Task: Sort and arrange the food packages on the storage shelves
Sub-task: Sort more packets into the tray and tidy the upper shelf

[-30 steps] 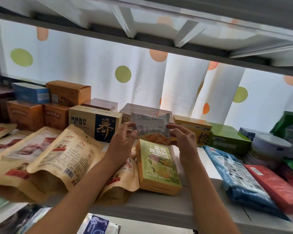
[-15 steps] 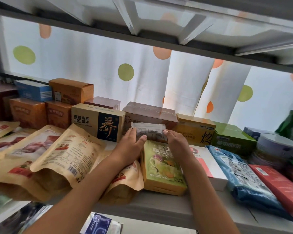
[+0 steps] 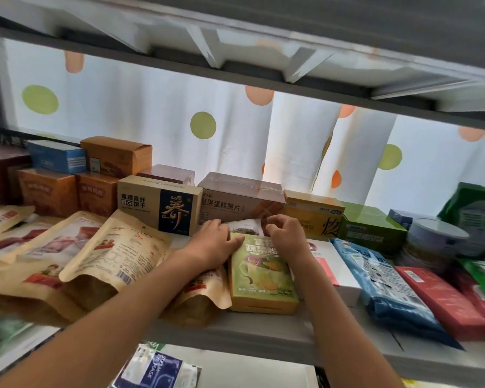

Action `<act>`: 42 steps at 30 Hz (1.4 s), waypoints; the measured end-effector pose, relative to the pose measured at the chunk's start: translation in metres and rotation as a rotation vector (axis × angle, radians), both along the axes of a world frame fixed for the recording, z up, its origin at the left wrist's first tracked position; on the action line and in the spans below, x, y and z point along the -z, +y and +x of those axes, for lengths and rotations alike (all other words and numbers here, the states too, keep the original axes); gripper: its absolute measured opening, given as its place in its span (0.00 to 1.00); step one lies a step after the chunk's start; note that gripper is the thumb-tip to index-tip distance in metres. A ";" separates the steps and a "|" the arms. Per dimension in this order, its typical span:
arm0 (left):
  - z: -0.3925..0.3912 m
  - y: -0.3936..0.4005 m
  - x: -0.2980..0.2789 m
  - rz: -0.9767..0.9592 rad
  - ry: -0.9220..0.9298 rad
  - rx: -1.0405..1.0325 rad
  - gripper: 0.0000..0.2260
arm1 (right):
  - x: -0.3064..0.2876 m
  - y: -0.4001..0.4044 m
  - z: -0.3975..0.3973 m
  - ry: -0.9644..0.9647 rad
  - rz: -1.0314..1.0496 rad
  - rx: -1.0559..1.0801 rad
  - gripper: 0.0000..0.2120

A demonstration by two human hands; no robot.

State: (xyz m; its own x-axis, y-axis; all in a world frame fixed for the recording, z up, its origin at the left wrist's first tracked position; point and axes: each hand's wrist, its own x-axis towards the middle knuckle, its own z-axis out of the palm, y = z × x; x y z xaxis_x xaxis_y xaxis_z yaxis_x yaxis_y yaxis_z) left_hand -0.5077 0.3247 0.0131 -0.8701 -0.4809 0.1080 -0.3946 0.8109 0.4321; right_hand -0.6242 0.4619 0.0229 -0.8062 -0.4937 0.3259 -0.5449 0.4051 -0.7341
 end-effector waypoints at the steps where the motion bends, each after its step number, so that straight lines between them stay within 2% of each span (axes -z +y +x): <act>1: 0.003 0.004 -0.005 -0.034 0.011 0.021 0.31 | -0.004 0.005 0.002 0.035 -0.040 0.031 0.14; 5: 0.018 0.037 -0.022 -0.136 0.046 0.172 0.23 | -0.015 0.036 0.002 0.019 -0.102 0.120 0.11; 8: 0.026 0.058 -0.029 -0.188 0.023 0.247 0.19 | -0.012 0.059 -0.001 0.003 0.113 0.207 0.09; 11: 0.029 0.066 -0.028 -0.210 -0.030 0.277 0.18 | -0.005 0.071 -0.002 0.015 0.346 0.274 0.21; 16: 0.036 0.070 -0.021 -0.278 -0.122 0.300 0.22 | -0.004 0.073 0.001 -0.019 0.550 0.279 0.42; 19: 0.041 0.070 -0.020 -0.301 -0.166 0.310 0.26 | -0.007 0.074 -0.001 -0.062 0.621 0.265 0.49; 26: 0.047 0.067 -0.020 -0.230 -0.173 0.334 0.26 | -0.023 0.068 -0.005 -0.161 0.689 0.223 0.47; 30: 0.049 0.068 -0.021 -0.318 -0.191 0.321 0.25 | -0.026 0.069 0.005 -0.093 0.633 0.219 0.34; 34: 0.054 0.074 -0.024 -0.337 -0.201 0.310 0.26 | -0.045 0.077 0.016 -0.065 0.471 0.245 0.28; 37: 0.068 0.083 -0.027 -0.308 -0.138 0.327 0.27 | -0.059 0.083 0.021 -0.094 0.383 0.243 0.27; 42: 0.090 0.098 -0.042 -0.246 0.091 0.363 0.26 | -0.068 0.092 0.045 -0.115 0.244 0.202 0.28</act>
